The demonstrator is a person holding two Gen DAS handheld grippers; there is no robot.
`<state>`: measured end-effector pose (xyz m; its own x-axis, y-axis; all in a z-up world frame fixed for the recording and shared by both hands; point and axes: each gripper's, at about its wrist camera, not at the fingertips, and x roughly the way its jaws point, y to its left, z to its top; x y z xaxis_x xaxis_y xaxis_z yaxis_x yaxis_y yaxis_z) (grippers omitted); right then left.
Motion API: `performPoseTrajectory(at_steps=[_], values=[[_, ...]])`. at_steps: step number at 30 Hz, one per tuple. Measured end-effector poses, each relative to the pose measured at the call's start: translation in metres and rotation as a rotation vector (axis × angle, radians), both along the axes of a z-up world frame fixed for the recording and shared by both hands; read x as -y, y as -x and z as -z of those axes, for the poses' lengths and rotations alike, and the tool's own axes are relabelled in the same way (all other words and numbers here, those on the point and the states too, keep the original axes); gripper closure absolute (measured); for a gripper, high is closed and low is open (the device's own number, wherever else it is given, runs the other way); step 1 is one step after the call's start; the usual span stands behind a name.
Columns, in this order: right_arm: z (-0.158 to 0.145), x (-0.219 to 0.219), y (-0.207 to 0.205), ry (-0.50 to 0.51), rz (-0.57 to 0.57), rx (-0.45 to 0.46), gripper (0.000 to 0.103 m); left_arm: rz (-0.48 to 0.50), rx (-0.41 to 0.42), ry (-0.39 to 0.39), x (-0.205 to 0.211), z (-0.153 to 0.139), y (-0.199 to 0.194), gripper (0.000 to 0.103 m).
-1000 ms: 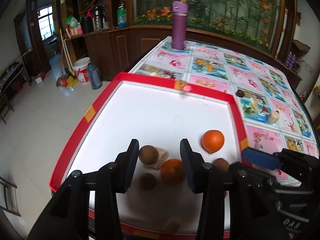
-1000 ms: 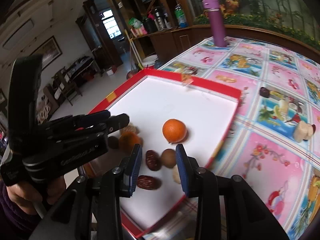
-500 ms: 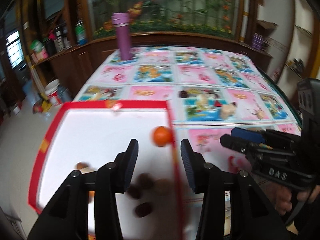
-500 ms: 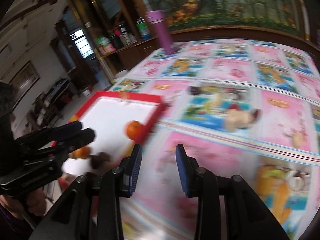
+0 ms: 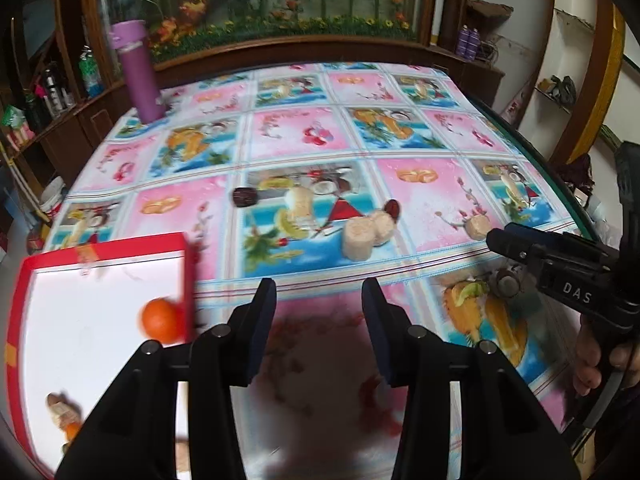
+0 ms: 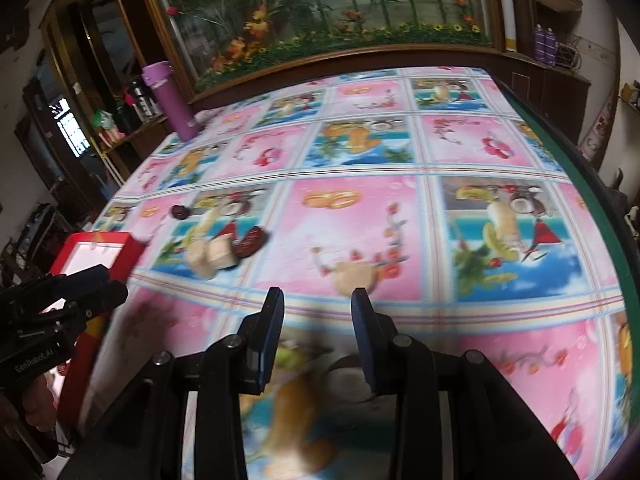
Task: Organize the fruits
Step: 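Move both tools back over the remaining cakes on the table, then grasp a round cake with the left tool while the right grasps another round cake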
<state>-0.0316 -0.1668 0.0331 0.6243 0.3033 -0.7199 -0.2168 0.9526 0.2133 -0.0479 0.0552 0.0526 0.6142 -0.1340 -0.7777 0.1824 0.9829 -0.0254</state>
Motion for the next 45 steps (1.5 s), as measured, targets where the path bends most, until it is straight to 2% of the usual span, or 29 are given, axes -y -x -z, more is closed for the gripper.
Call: performPoseTrajectory(at_steps=[5,11,14,28,30,31,38,45], values=[[0.007,-0.001,-0.017,0.082,0.016,-0.015,0.069,0.010,-0.026,0.004,0.010,0.007,-0.014,0.057],[0.014,-0.004,-0.025,0.095,0.016,-0.040,0.069,0.004,-0.056,-0.009,0.013,0.017,-0.033,0.057],[0.016,-0.006,-0.025,0.106,0.018,-0.037,0.078,0.013,-0.064,-0.006,0.015,0.019,-0.037,0.057],[0.010,0.003,-0.025,-0.027,-0.009,-0.021,0.078,0.047,-0.108,0.018,0.029,0.037,-0.063,0.058],[0.010,0.004,-0.025,-0.033,-0.003,-0.016,0.078,0.049,-0.096,0.018,0.031,0.038,-0.064,0.066],[0.009,0.004,-0.025,-0.039,-0.004,-0.013,0.078,0.056,-0.093,0.026,0.031,0.038,-0.064,0.076],[0.004,0.004,-0.021,-0.053,-0.007,0.020,0.078,0.072,-0.073,0.058,0.029,0.028,-0.053,0.077],[-0.002,-0.010,-0.009,-0.066,-0.023,0.035,0.078,0.063,0.028,0.078,0.010,-0.013,-0.011,0.077]])
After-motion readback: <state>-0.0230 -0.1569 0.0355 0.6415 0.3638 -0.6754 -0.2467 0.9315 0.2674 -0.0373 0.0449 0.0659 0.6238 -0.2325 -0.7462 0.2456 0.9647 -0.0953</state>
